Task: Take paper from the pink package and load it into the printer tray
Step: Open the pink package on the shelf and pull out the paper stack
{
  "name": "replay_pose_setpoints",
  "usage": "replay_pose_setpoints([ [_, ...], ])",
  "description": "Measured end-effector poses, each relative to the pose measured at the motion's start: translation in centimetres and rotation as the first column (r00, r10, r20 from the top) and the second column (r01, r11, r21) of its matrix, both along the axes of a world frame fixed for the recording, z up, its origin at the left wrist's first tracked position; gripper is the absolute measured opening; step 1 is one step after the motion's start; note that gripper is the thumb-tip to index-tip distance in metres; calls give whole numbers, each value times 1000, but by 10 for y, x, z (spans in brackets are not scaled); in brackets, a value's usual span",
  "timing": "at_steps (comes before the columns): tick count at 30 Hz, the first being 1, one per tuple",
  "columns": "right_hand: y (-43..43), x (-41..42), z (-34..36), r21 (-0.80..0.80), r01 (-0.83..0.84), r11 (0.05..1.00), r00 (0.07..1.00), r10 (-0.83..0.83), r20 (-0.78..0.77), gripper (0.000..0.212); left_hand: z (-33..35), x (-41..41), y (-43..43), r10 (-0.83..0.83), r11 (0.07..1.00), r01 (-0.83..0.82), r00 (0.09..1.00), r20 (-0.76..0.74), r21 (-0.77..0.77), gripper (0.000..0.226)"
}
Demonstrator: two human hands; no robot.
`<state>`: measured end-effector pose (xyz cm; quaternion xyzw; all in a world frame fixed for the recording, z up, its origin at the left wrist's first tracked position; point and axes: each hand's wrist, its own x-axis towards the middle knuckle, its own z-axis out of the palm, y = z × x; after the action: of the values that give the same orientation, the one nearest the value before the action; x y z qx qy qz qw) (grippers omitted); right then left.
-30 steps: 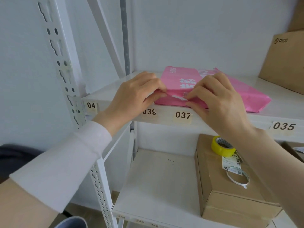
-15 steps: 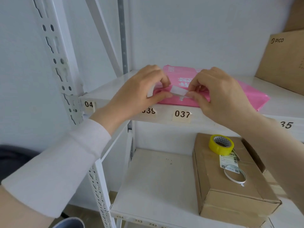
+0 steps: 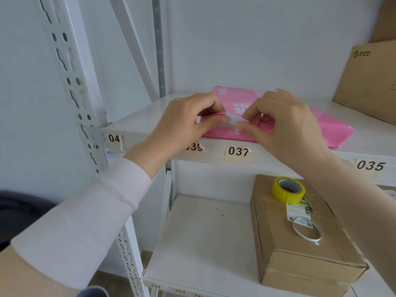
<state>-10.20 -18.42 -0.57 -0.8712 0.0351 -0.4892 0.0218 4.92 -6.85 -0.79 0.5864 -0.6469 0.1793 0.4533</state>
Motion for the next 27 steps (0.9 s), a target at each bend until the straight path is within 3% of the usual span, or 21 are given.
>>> replay_pose_setpoints([
  [7,1,0,1,-3,68,998,997,-68,-29,19,3,-1,0,21,1000,-21,999,-33,13,8],
  [17,2,0,10,90,120,989,979,-103,-176,12,6,-5,0,46,999,-45,998,-31,15,13],
  [27,1,2,10,129,112,985,982,-90,-166,11,4,-8,-2,101,995,-101,995,-17,24,17],
])
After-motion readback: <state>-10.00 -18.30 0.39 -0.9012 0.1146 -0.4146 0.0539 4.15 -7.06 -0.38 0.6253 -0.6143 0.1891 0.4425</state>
